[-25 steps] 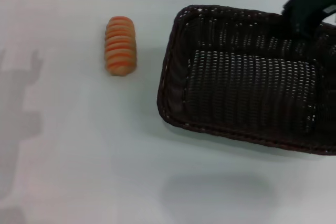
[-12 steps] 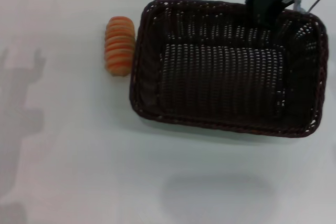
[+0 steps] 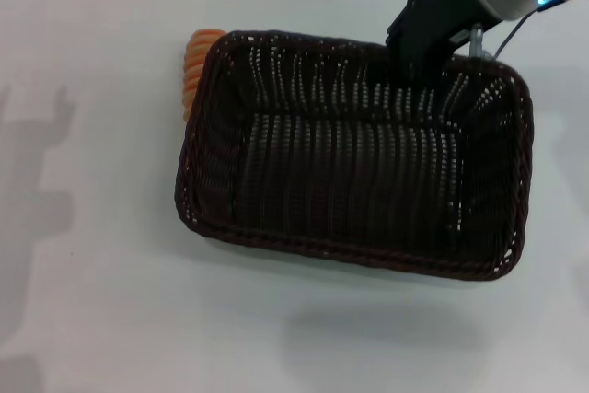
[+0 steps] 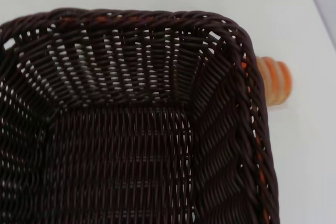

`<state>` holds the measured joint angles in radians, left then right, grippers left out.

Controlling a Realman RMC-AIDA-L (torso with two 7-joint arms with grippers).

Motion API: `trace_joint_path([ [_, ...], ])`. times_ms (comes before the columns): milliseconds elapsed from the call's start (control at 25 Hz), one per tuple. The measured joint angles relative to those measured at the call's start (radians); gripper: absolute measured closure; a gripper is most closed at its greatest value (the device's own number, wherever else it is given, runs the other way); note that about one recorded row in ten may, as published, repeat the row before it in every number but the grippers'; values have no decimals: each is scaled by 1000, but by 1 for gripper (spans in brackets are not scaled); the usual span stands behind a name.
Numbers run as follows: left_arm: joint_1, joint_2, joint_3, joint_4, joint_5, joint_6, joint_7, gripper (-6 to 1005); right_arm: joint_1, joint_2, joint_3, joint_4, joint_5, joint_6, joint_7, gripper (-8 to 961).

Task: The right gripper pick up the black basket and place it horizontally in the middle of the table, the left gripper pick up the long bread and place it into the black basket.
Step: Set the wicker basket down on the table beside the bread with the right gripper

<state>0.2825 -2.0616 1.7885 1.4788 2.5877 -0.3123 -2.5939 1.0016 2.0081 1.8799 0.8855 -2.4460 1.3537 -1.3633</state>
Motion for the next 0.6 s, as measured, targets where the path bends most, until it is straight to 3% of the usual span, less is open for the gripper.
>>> trace_joint_path([
  [360, 7, -1, 6, 4, 1, -3, 0, 173, -28, 9, -91, 52, -9, -15, 51, 766],
  [600, 9, -2, 11, 8, 0, -4, 0, 173, -46, 19, -129, 110, -34, -19, 112, 696],
])
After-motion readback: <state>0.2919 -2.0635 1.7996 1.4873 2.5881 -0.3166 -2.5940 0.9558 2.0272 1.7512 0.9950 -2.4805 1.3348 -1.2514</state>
